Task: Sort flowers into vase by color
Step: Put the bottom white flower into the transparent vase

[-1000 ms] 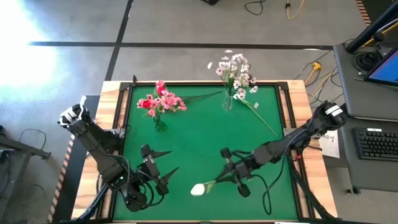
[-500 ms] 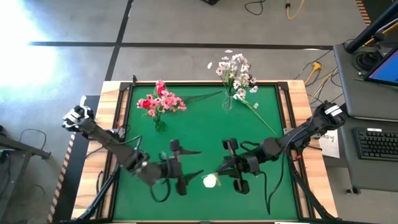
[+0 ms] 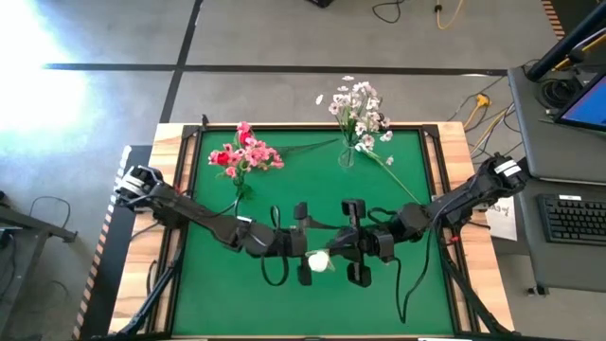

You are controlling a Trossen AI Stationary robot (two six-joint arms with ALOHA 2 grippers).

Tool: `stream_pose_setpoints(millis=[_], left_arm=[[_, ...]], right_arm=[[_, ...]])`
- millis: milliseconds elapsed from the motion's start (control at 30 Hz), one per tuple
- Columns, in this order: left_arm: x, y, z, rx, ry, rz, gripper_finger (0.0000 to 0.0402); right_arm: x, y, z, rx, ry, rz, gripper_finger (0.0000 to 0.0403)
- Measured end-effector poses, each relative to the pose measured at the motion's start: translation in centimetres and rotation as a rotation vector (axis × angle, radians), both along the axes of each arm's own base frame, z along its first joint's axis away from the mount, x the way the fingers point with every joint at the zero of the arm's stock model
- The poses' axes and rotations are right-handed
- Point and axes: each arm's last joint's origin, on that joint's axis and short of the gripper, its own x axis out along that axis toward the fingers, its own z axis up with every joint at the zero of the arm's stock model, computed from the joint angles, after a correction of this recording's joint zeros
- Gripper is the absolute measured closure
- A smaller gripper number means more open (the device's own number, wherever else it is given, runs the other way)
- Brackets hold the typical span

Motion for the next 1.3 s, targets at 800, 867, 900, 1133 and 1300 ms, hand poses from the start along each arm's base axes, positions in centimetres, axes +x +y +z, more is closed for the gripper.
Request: stream_pose_setpoints(millis=[800,867,900,1133,1300], left_arm=[[-1.7,1.2,0.2,-0.015,0.171,0.157,0.0400],[-2.0,1.4,0.2,-0.019,0.193,0.194,0.0401],[-2.2,1.5,0.2,-0.022,0.205,0.211,0.0401],[-2.6,1.7,0.1,-0.034,0.241,0.238,0.0401],[-2.6,1.7,-0.2,-0.036,0.260,0.241,0.0401]], right_arm=[[-0.3,-1.4,0.7,0.144,0.090,-0.189,0.0390],[-0.6,-1.6,0.9,0.160,0.127,-0.192,0.0388],[-0.8,-1.7,1.0,0.167,0.144,-0.189,0.0384],[-1.7,-2.2,1.7,0.258,0.231,-0.192,0.0310],[-1.9,-2.3,1.4,0.232,0.350,-0.238,0.0255]])
